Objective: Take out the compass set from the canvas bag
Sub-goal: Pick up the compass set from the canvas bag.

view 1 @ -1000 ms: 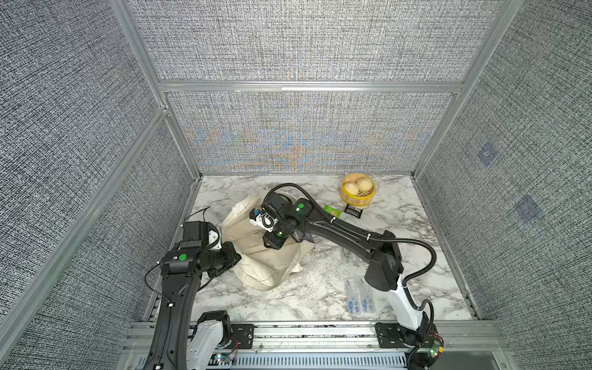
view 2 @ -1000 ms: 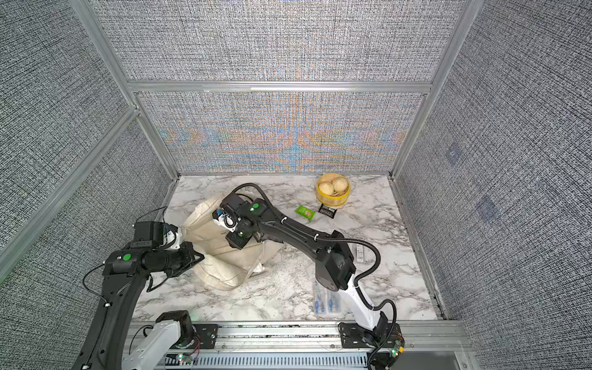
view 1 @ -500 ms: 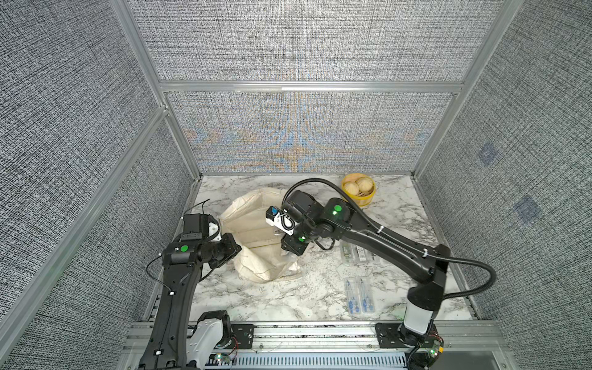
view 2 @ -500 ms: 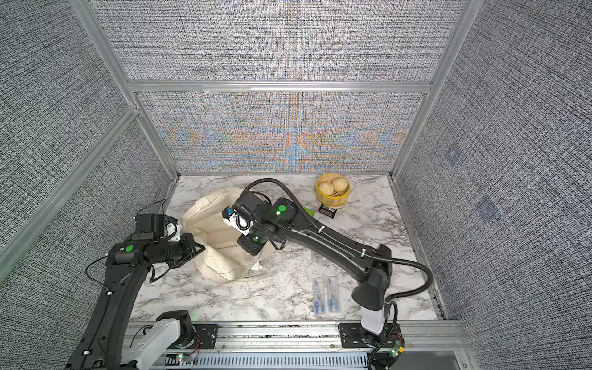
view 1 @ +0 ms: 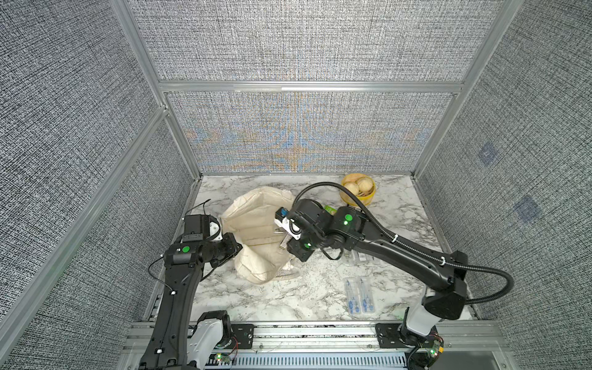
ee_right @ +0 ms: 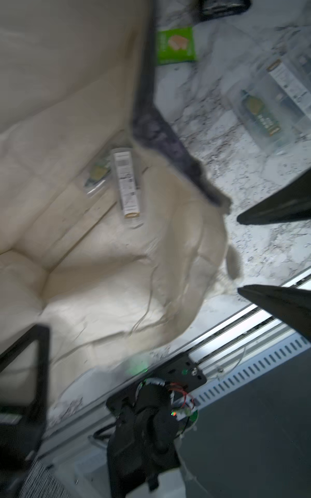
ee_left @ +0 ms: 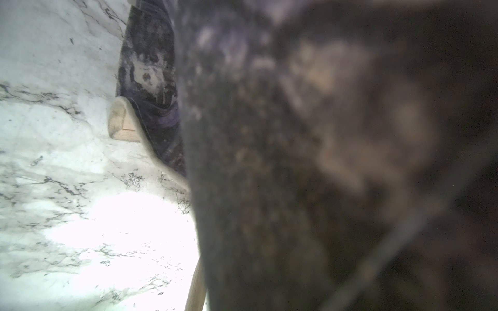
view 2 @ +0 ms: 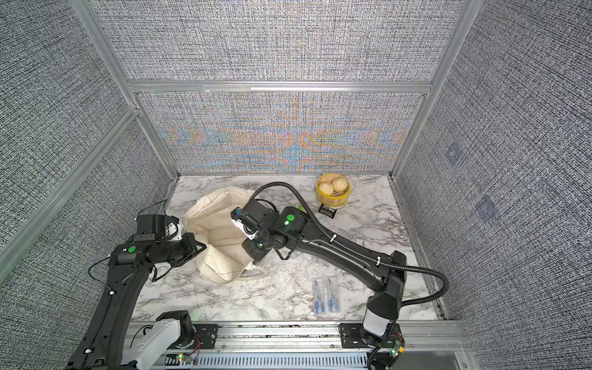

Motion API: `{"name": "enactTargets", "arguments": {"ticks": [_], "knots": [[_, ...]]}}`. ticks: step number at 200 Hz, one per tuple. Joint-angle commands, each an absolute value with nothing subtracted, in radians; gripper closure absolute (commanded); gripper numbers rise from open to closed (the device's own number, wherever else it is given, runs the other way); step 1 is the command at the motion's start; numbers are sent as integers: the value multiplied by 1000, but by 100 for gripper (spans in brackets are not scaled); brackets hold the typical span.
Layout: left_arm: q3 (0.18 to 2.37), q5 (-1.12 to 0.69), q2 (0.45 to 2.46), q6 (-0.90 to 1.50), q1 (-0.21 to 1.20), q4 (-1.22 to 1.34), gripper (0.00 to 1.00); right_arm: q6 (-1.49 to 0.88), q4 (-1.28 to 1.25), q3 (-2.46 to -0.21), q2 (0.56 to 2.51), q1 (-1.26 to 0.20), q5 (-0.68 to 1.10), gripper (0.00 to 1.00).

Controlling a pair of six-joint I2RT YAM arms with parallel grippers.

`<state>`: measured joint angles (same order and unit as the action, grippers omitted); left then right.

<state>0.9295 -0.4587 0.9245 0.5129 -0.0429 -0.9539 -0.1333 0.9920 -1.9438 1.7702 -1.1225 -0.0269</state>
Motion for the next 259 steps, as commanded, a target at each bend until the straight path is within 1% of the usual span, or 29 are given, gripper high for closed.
{"name": "enactTargets", "arguments": {"ticks": [1, 16, 25, 37, 52, 66, 96, 116, 131, 151, 170, 185, 220, 241, 259], "knots": [[936, -456, 911, 501, -44, -940, 100, -33, 958, -2025, 1856, -1133, -19, 59], [920, -484, 907, 516, -45, -930, 100, -43, 990, -2132, 1972, -1125, -56, 58], [907, -503, 903, 526, -44, -922, 100, -110, 1011, -2186, 2042, -1123, -104, 58], [891, -513, 887, 538, -43, -921, 100, -181, 1013, -2190, 2103, -1122, -148, 57], [877, -512, 856, 546, -43, -925, 100, -227, 963, -2097, 2136, -1116, -210, 56], [862, -509, 820, 558, -43, -928, 100, -267, 925, -1990, 2127, -1080, -237, 56], [834, -537, 772, 584, -41, -928, 100, -333, 838, -1713, 2015, -1003, -257, 55], [813, -551, 749, 597, -40, -917, 100, -370, 789, -1636, 1970, -985, -243, 52], [831, -545, 759, 577, -40, -941, 100, -411, 772, -1660, 1988, -978, -234, 49], [828, -550, 760, 573, -40, -953, 100, -482, 722, -1688, 2025, -973, -239, 39], [818, -554, 749, 581, -41, -945, 100, -598, 693, -1721, 2072, -962, -279, 39], [821, -555, 754, 576, -40, -945, 100, -724, 708, -1771, 2127, -947, -289, 36], [824, -566, 762, 568, -41, -949, 100, -883, 696, -1852, 2209, -927, -292, 35], [827, -567, 759, 563, -41, -953, 100, -950, 748, -1893, 2245, -923, -319, 34], [826, -572, 757, 561, -40, -951, 100, -1011, 821, -1935, 2280, -920, -337, 31]]}}
